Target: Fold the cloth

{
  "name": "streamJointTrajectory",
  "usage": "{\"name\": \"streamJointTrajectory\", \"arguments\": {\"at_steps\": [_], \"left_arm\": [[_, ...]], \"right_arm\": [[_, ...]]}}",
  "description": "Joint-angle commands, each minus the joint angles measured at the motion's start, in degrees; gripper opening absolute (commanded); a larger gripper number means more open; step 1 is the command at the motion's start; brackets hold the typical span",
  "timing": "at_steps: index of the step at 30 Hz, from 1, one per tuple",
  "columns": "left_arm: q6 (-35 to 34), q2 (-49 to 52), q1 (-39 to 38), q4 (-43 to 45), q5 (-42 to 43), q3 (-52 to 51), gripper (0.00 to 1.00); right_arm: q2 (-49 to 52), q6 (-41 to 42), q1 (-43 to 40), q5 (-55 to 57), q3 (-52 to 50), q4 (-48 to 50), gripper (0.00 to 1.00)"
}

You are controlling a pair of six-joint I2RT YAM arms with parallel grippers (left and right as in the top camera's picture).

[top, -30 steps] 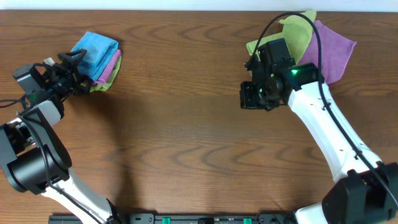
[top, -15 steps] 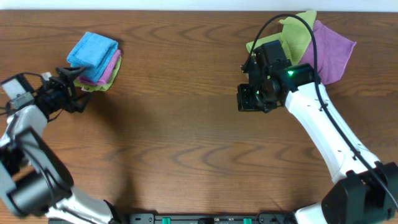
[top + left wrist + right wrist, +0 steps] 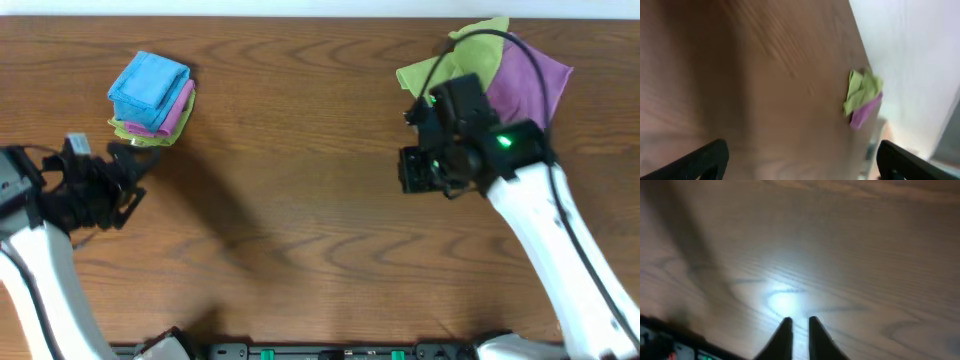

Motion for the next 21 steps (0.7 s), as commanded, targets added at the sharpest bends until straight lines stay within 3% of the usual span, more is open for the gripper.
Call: {"name": "streamJointTrajectory", "arguments": {"at_steps": [1,4,9,13,18,19,21], "left_arm": [[14.7,-8.5,-0.7,-5.8,0.2,0.1,0.96],[21.7,-16.8,-2.0,-13.2,1.5,0.1,0.96],[27.9,-29.3,-11.0,-21.1,-0.9,0.0,0.96],[28.9,-35.8,-23.5,-27.9,-12.8,0.0,0.96],[28.1,-41.8,-33.2,-30.4,-18.2,-0.1,0.98],[27.8,-43.2,-34.3,-30.0,-18.7,-0.1,0.98],[27.5,-45.3,-34.9,-28.6,-19.6,-0.1,0.96]], "right_arm": [[-6.8,-1.4,0.4,1.5,0.7,-2.5,0.25],[-12.2,-3.7,0.5,1.5,0.7,-5.9,0.34],[-23.0,-6.4,0.4,2.6,-1.0,-10.9,0.36],[-34.8,-6.7,0.4,3.8,-7.9,-10.6,0.34],[-47.0,-5.7,0.4,-0.2,-18.4,-7.6,0.36],[-48.9,-4.5,0.4,-0.3,-20.5,-7.2,0.40],[-51.7,-2.6,0.4,-0.3,-23.9,-6.1,0.60]]}}
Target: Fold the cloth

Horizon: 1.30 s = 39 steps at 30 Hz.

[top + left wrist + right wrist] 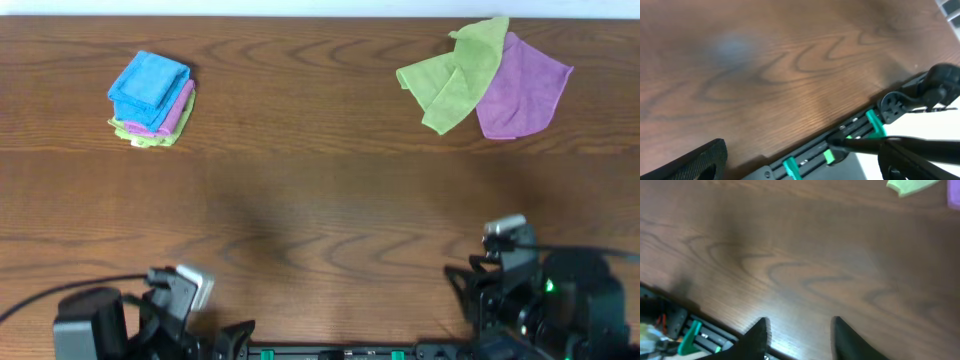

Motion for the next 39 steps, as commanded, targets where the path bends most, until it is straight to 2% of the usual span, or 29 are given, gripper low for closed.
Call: {"name": "streamJointTrajectory", "arguments": {"at_steps": [1,3,10,13,23,25,29,31,33,39], "left_arm": [[0.0,-3.0,-1.2,2.1,-5.2,-0.1,0.96],[-2.4,-3.5,-1.2,4.0,-7.4,-0.1,0.96],[-15.7,-3.5,-1.2,6.7,-11.4,-0.1,0.96],[-15.7,-3.5,-1.2,4.9,-13.7,-0.1,0.96],[-15.7,-3.5,-1.2,4.5,-13.7,-0.1,0.96],[-13.9,-3.5,-1.2,5.1,-15.7,-0.1,0.95],[-11.8,-3.9,-1.7,13.9,-18.3,-0.8,0.96],[-8.2,-4.9,-2.4,20.1,-18.3,-3.3,0.96],[-5.9,-6.6,-2.5,25.9,-19.4,-7.5,0.96],[-7.1,-14.8,-2.5,46.4,-21.1,-26.7,0.95]], "right_arm": [[-3.3,2.6,0.4,-1.1,-4.9,1.6,0.76],[-3.7,4.2,0.4,-1.0,-5.7,2.7,0.99],[-3.6,7.5,0.4,-1.0,-5.8,4.3,0.99],[-3.6,7.5,0.4,-1.0,-5.8,4.3,0.99],[-3.6,7.5,0.4,-1.0,-5.8,4.3,0.99],[-3.6,7.5,0.4,-1.0,-5.8,4.3,0.99],[-3.6,7.5,0.4,-1.0,-5.8,4.3,0.99],[-3.6,7.5,0.4,-1.0,-5.8,4.3,0.99],[-3.6,7.5,0.4,-1.0,-5.8,4.3,0.99],[-3.6,7.5,0.4,-1.0,-5.8,4.3,0.99]]}}
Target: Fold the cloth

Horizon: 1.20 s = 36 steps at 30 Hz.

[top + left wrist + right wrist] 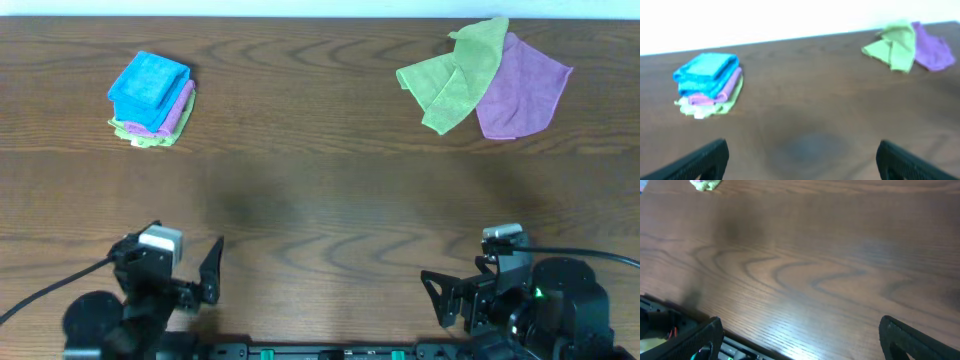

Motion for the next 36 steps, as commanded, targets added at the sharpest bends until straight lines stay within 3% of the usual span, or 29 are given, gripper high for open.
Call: {"name": "streamJointTrajectory", "arguments": {"at_steps": [1,7,14,36], "left_arm": [[0.0,-3.8,-0.3,6.9,-1.5,-9.0,0.96],[-5.1,-7.5,-1.3,19.7,-1.5,-23.5,0.95],[-6.1,-10.4,-2.1,25.6,-3.0,-31.8,0.96],[-7.5,-13.4,-2.1,27.8,-7.1,-35.7,0.96]], "right_arm": [[-0.3,0.6,0.4,-0.1,0.0,0.1,0.99],[-0.3,0.6,0.4,-0.1,0.0,0.1,0.99],[-0.3,0.6,0.4,-0.1,0.0,0.1,0.99],[-0.3,0.6,0.4,-0.1,0.0,0.1,0.99]]}}
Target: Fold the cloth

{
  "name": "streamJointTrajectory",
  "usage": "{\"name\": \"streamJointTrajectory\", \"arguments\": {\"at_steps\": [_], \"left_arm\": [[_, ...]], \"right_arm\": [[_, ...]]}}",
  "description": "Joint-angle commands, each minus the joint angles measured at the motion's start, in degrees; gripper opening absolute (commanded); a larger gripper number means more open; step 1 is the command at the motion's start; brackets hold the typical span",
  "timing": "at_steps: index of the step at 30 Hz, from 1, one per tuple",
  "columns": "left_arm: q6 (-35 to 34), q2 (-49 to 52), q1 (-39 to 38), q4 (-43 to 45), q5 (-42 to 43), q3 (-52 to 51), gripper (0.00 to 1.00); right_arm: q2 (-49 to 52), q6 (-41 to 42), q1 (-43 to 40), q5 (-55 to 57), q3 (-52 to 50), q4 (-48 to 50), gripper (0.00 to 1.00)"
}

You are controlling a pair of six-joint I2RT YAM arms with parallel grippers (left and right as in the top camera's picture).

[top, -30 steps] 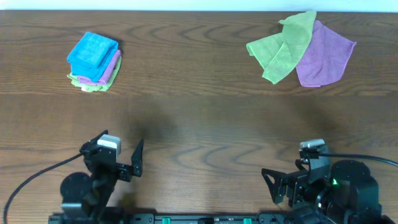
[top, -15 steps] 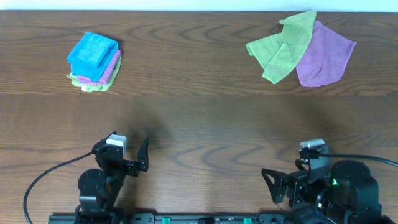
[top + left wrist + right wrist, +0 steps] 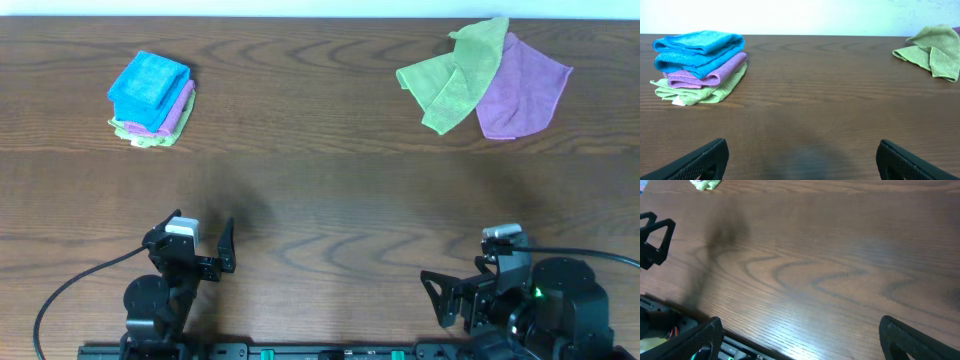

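Two unfolded cloths lie at the table's far right: a green cloth (image 3: 450, 72) overlapping a purple cloth (image 3: 525, 92). The green one also shows far right in the left wrist view (image 3: 932, 50). My left gripper (image 3: 190, 242) sits low near the front edge, open wide, fingers (image 3: 695, 160) at the frame corners with nothing between them. My right gripper (image 3: 462, 300) rests at the front right, also open and empty, fingers (image 3: 912, 339) spread over bare wood. Both are far from the unfolded cloths.
A stack of folded cloths (image 3: 150, 98), blue over purple over green, stands at the far left, also seen in the left wrist view (image 3: 697, 62). The arm bases and a black rail (image 3: 320, 352) line the front edge. Brown wood lies between grippers and cloths.
My left gripper has shifted a little right and away from the front edge, and its camera now looks level across the table. The right arm has not moved. Both stay open.
First my left gripper was open beside the folded stack and my right gripper was shut near the unfolded cloths. Then both arms were back at the front edge, the right jaws partly apart. Later both stood wide open there, as now.
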Motion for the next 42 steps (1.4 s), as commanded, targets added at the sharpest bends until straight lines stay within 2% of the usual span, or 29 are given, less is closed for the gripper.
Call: {"name": "streamJointTrajectory", "arguments": {"at_steps": [1,17,23,26,30,36,42], "left_arm": [[-0.9,-0.5,-0.2,-0.2,-1.1,-1.4,0.95],[-0.8,-0.5,-0.2,-0.2,-1.1,-1.4,0.95],[-0.9,-0.5,-0.2,-0.2,-1.1,-1.4,0.95],[-0.9,-0.5,-0.2,-0.2,-1.1,-1.4,0.95],[-0.9,-0.5,-0.2,-0.2,-1.1,-1.4,0.95],[-0.8,-0.5,-0.2,-0.2,-1.1,-1.4,0.95],[-0.8,-0.5,-0.2,-0.2,-1.1,-1.4,0.95]], "right_arm": [[-0.3,0.6,0.4,0.0,0.0,0.1,0.99],[-0.3,0.6,0.4,0.0,0.0,0.1,0.99],[-1.5,-7.1,0.1,12.8,-1.4,5.4,0.99],[-5.2,-15.9,-3.6,12.9,-5.8,12.1,0.99],[-11.8,-20.8,-8.7,12.9,-13.6,18.0,0.99],[-21.4,-22.0,-13.2,12.9,-25.0,23.6,0.99],[-27.9,-22.0,-13.5,12.9,-32.6,23.6,0.99]]}}
